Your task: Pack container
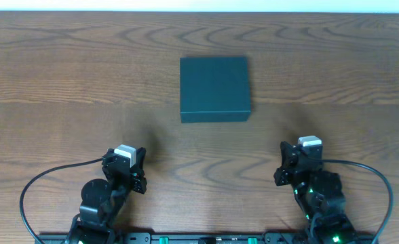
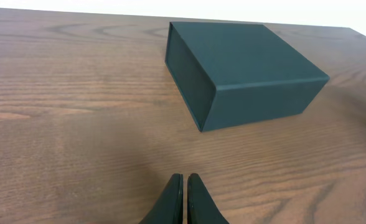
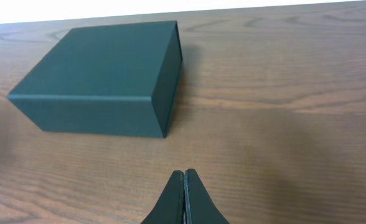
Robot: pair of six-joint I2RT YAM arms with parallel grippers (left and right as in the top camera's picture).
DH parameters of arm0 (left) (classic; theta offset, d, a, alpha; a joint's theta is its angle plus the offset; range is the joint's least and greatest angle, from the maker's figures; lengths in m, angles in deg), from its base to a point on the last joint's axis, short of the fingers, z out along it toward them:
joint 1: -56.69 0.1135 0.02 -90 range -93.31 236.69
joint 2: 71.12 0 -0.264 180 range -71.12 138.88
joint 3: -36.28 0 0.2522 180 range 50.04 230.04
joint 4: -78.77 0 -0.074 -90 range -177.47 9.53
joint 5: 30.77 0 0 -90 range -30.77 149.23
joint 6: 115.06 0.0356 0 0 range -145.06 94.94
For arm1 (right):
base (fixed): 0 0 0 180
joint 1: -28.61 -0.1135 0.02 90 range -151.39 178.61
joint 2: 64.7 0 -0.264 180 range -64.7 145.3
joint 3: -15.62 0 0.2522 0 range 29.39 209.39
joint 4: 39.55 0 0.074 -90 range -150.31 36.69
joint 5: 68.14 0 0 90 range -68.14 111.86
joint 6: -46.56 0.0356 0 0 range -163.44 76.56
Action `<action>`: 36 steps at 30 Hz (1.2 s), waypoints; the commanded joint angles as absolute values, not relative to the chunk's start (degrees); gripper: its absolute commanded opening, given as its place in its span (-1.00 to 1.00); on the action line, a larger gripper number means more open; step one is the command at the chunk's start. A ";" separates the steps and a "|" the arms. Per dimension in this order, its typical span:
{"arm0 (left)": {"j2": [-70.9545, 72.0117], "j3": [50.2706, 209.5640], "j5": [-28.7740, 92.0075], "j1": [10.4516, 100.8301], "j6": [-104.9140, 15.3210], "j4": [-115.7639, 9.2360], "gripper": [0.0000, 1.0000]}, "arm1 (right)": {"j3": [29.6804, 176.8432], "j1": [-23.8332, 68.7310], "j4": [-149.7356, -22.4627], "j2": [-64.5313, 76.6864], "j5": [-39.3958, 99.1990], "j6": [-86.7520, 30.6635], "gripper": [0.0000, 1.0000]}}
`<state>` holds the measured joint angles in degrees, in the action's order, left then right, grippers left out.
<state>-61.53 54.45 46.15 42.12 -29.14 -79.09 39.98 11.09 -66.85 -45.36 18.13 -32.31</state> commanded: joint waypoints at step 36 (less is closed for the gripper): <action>-61.97 52.70 41.82 40.59 -3.50 -96.79 0.91 | 31.04 -4.12 -40.67 -45.69 1.00 -52.96 0.98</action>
<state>-61.53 53.07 42.46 40.72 -5.09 -96.42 31.30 -3.62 -40.95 -45.36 2.83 -51.69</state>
